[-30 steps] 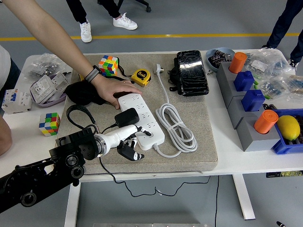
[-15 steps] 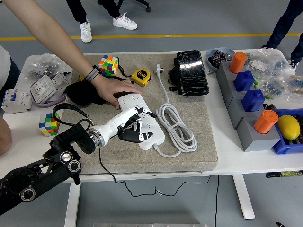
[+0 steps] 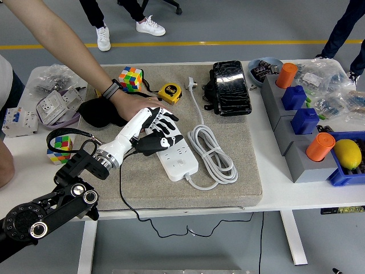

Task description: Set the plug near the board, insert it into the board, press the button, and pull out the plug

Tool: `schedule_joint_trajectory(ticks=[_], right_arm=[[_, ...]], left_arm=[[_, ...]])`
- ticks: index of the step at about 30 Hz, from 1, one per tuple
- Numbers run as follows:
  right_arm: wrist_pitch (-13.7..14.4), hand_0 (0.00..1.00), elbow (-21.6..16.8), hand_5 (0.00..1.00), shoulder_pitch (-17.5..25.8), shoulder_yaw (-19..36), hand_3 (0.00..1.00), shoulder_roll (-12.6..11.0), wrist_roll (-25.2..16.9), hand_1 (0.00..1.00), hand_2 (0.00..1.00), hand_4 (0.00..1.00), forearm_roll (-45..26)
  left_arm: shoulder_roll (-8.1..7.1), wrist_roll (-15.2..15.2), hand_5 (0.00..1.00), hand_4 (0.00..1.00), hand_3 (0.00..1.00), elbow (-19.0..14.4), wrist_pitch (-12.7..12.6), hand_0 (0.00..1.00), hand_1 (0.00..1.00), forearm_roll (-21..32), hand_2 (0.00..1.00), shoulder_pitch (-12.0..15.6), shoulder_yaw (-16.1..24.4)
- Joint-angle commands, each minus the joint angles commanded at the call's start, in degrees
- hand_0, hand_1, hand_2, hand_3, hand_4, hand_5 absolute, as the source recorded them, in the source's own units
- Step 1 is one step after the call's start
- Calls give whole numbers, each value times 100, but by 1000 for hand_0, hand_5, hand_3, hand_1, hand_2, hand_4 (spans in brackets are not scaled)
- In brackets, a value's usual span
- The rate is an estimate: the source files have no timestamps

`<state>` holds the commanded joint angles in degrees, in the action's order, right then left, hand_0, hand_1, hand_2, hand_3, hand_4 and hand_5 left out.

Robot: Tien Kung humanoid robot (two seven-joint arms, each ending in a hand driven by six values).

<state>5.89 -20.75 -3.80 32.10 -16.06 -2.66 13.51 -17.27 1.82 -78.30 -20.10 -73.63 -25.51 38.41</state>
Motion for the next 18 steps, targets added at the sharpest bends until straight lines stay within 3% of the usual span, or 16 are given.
schedule_joint_trajectory(ticks=[1,2,7,8,14,15,18], right_arm=[[0,569,-1,479,0,4,539,-1,-1,641,610,922,1],[1,569,-1,479,2,7,539,0,-1,641,610,921,1],[0,569,-3,479,5,9,539,3,-2,641,610,921,6],[0,569,-5,478,5,9,539,4,-1,641,608,922,9],[2,569,-12,478,1,11,539,1,-2,641,608,922,21],[1,569,-14,479,0,14,539,-1,-2,641,609,921,21],[2,569,-17,479,0,28,539,-2,-2,641,609,921,23]], left_arm=[[8,74,334,918,681,50,-50,527,669,-15,672,5,-3],[16,138,469,985,840,101,-107,830,837,-37,849,14,-4],[43,209,469,985,840,229,-221,830,837,-291,849,30,5],[46,189,529,998,895,247,-232,907,915,-383,940,29,6],[68,-297,529,998,895,318,-405,907,915,-1451,940,-17,-21],[75,-410,444,998,877,338,-417,844,876,-1712,888,-33,-34],[102,-665,444,998,877,426,-386,844,876,-2343,888,-74,-75]])
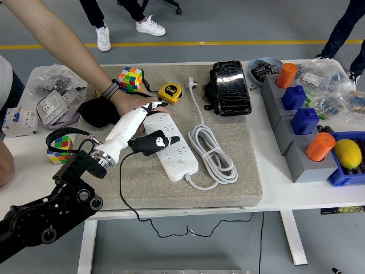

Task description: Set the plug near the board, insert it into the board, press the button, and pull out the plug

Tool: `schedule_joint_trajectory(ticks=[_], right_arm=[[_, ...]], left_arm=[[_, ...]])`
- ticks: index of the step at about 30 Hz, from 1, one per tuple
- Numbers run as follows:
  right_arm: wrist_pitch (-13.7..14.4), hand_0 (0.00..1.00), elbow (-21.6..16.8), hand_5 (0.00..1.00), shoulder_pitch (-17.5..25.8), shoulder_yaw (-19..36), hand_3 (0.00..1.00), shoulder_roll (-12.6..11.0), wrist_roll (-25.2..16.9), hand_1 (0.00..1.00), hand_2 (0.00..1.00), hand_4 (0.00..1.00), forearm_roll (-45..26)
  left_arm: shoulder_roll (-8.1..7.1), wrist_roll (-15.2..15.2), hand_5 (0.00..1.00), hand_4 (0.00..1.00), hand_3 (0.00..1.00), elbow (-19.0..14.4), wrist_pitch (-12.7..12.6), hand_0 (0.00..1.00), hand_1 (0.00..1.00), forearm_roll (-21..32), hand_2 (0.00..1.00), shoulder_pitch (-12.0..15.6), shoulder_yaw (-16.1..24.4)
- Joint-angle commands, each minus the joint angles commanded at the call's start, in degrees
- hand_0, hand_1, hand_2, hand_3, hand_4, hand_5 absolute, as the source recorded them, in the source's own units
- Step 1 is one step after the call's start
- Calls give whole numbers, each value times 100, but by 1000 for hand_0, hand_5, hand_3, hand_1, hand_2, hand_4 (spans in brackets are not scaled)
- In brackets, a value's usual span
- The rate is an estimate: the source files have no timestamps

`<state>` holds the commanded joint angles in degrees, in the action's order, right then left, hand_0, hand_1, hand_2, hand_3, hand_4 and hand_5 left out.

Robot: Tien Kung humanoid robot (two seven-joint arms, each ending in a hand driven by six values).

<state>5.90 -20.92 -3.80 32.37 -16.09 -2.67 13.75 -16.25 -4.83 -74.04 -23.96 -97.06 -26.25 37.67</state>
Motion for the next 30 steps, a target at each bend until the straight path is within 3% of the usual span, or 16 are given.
schedule_joint_trajectory(ticks=[2,3,8,9,14,15,26,27,30], right_arm=[[2,569,-3,479,0,13,539,-3,1,641,609,921,9],[1,569,-8,479,1,22,538,-5,2,641,609,922,17],[4,569,-20,479,-1,36,538,-4,1,641,609,922,36],[4,570,-22,479,-2,38,539,-4,1,641,608,922,40],[6,570,-36,479,-7,39,539,-11,0,641,608,922,62],[7,569,-38,479,-10,37,538,-14,0,641,609,922,65],[9,570,-43,479,-32,21,537,-38,2,641,608,922,59],[10,570,-43,479,-34,18,538,-39,2,641,608,922,60],[11,570,-47,479,-32,11,538,-42,1,641,608,922,65]], left_arm=[[15,-108,444,998,877,68,19,844,876,-204,888,-25,-35],[22,-174,435,998,858,107,29,812,819,-258,855,-42,-65],[39,-343,435,998,858,243,-11,812,819,-315,855,-112,-184],[43,-369,428,998,794,271,-21,621,680,-326,727,-128,-208],[86,-618,428,998,794,511,16,621,680,-417,727,-240,-368],[95,-648,384,998,753,551,13,593,637,-419,679,-255,-388],[159,-818,352,998,710,901,-26,545,610,-485,637,-454,-617],[162,-831,165,985,599,922,-16,472,555,-486,562,-464,-634],[165,-838,165,985,599,967,-33,472,555,-470,562,-484,-697]])
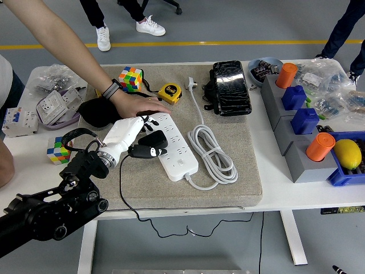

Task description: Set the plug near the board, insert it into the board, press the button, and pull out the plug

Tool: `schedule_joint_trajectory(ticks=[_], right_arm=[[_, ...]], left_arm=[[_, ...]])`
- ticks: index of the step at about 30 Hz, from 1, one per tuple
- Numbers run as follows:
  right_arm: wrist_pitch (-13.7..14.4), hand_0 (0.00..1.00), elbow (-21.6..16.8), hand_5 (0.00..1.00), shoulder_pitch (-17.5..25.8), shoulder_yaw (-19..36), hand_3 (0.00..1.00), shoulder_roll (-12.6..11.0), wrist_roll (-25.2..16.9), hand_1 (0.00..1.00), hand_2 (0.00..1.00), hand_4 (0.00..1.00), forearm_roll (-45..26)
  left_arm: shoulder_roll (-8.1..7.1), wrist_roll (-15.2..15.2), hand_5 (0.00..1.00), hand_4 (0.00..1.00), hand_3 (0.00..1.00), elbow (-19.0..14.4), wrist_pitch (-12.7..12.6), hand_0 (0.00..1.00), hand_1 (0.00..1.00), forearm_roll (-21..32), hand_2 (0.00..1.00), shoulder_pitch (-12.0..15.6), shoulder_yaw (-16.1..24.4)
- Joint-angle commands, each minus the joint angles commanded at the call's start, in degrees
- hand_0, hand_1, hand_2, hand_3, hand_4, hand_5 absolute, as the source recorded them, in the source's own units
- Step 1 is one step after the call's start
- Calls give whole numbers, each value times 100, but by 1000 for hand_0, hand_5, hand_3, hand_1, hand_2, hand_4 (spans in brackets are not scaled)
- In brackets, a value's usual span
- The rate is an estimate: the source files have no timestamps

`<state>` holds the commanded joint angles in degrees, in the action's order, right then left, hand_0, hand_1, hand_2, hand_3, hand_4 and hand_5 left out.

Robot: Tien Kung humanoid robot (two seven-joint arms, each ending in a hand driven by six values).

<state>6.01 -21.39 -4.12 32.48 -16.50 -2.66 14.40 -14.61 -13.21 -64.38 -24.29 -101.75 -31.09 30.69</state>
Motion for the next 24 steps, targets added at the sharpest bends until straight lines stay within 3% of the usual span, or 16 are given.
schedule_joint_trajectory(ticks=[2,3,8,9,14,15,20,21,24], right_arm=[[1,570,0,479,4,-11,538,-2,0,641,608,922,1],[2,570,0,479,5,-14,539,-1,0,641,609,922,1],[2,570,-1,479,7,-7,539,-3,-1,641,609,922,2],[3,570,-2,479,8,-4,538,-5,-1,641,608,922,4],[4,570,-1,479,11,1,538,-8,1,641,608,922,7],[3,570,-1,479,12,0,539,-7,0,641,609,923,8],[4,570,-3,479,20,6,539,0,-1,641,609,923,14],[4,570,-3,479,23,5,539,0,-1,641,609,923,15],[5,570,-2,479,22,6,539,-1,-1,641,609,923,14]], left_arm=[[4,-3,165,985,599,28,-12,472,555,24,562,-7,-33],[7,3,124,955,565,42,-26,402,503,42,550,-8,-45],[16,43,124,955,565,79,-81,402,503,106,550,-22,-76],[15,87,34,808,549,81,-111,346,481,124,522,-27,-80],[20,146,34,808,549,97,-202,346,481,164,522,-37,-104],[23,144,18,786,536,104,-209,286,425,174,467,-36,-107],[22,209,18,786,536,121,-273,286,425,262,467,-25,-118],[22,228,43,787,512,125,-293,248,358,282,391,-21,-112],[21,266,43,787,512,128,-331,248,358,371,391,-20,-92]])
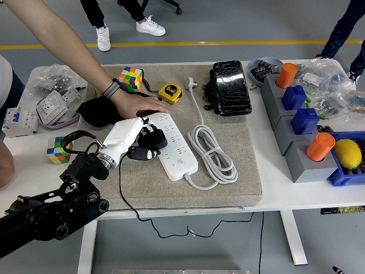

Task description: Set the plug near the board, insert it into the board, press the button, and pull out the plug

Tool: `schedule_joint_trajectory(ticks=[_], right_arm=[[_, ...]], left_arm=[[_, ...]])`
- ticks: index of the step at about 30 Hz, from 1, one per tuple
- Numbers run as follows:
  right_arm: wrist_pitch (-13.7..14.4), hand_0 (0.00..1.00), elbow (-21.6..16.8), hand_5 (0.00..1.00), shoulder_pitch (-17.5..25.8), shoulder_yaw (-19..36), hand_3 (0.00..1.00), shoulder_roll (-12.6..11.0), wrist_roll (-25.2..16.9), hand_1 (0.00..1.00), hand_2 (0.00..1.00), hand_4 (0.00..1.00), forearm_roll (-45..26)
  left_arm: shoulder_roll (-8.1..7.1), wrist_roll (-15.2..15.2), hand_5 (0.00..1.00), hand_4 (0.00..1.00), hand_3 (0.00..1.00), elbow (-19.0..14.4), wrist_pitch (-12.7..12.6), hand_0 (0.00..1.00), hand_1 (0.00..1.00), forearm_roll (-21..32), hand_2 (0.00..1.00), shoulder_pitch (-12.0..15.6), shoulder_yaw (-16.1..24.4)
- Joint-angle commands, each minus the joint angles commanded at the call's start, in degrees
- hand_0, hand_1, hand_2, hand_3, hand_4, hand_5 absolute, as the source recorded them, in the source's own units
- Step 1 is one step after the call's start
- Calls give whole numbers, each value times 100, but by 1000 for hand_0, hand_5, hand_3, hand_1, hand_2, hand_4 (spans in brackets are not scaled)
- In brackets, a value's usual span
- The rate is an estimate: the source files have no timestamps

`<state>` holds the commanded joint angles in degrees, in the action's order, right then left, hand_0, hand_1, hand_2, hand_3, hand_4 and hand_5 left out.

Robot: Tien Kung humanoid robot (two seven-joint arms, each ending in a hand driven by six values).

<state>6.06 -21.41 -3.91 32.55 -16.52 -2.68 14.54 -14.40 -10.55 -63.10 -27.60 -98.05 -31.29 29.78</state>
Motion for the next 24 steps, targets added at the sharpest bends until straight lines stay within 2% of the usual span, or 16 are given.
schedule_joint_trajectory(ticks=[3,13,18,24], right_arm=[[0,570,0,479,4,13,539,2,0,641,609,923,0],[-1,570,7,480,30,53,539,25,-2,641,609,923,-2],[-3,570,5,481,38,55,540,36,-3,640,609,923,7],[-4,570,10,480,49,72,540,37,-1,640,609,923,14]], left_arm=[[-4,53,36,773,505,-20,-25,241,349,54,363,12,28],[1,147,32,768,502,-179,-69,234,340,-76,356,159,308],[-79,157,34,762,499,-281,-56,233,338,-215,347,305,570],[-212,262,48,763,501,-181,-87,231,340,-311,349,556,925]])
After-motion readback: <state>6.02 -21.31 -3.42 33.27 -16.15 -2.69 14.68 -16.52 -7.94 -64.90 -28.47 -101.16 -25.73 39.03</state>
